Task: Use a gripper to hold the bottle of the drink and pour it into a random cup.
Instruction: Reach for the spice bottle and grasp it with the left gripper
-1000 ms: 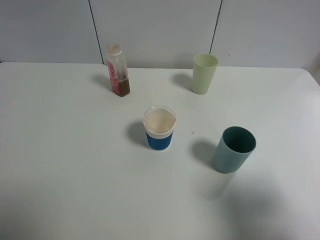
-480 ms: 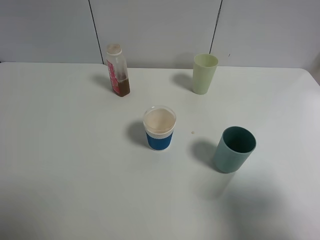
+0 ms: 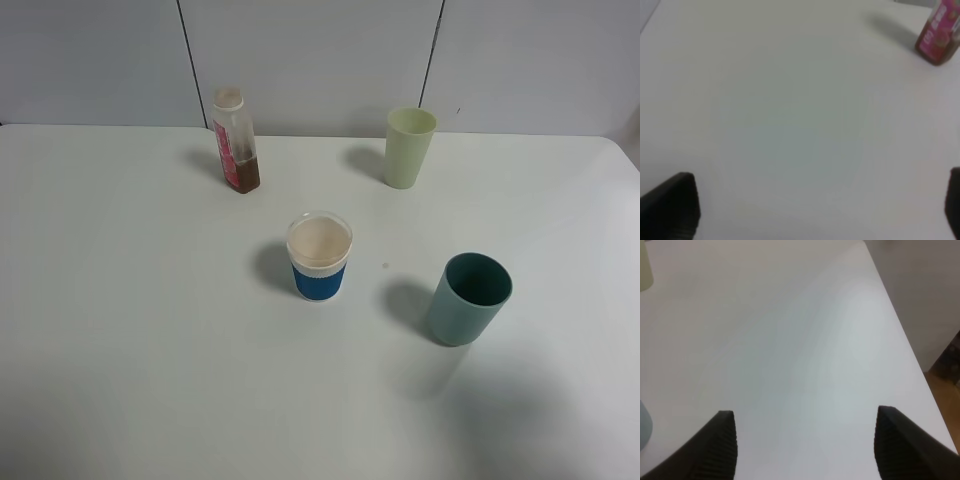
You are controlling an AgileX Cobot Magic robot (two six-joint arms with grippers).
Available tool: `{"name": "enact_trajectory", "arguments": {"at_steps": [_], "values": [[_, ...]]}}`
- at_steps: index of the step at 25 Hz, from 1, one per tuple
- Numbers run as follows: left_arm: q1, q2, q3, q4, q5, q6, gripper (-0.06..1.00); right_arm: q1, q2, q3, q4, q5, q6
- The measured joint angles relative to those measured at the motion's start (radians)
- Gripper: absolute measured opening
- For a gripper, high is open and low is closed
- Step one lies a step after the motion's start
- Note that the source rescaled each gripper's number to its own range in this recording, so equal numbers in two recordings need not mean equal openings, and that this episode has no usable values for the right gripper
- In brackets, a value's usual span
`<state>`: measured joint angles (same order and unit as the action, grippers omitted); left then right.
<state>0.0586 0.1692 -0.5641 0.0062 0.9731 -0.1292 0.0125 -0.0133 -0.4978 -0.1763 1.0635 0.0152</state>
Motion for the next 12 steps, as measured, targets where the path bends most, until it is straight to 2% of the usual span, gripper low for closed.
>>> {"name": "enact_trajectory", "arguments": {"at_steps": [4,12], "values": [[0.000,0.132,-0.015,-0.026,-0.083,0.001,1.00,0.000,0.000,0.000,0.000,0.000,0.000],[0.000,0.353,-0.021,-0.170,-0.199,0.093,1.00,0.000,0.000,0.000,0.000,-0.001,0.000]]}}
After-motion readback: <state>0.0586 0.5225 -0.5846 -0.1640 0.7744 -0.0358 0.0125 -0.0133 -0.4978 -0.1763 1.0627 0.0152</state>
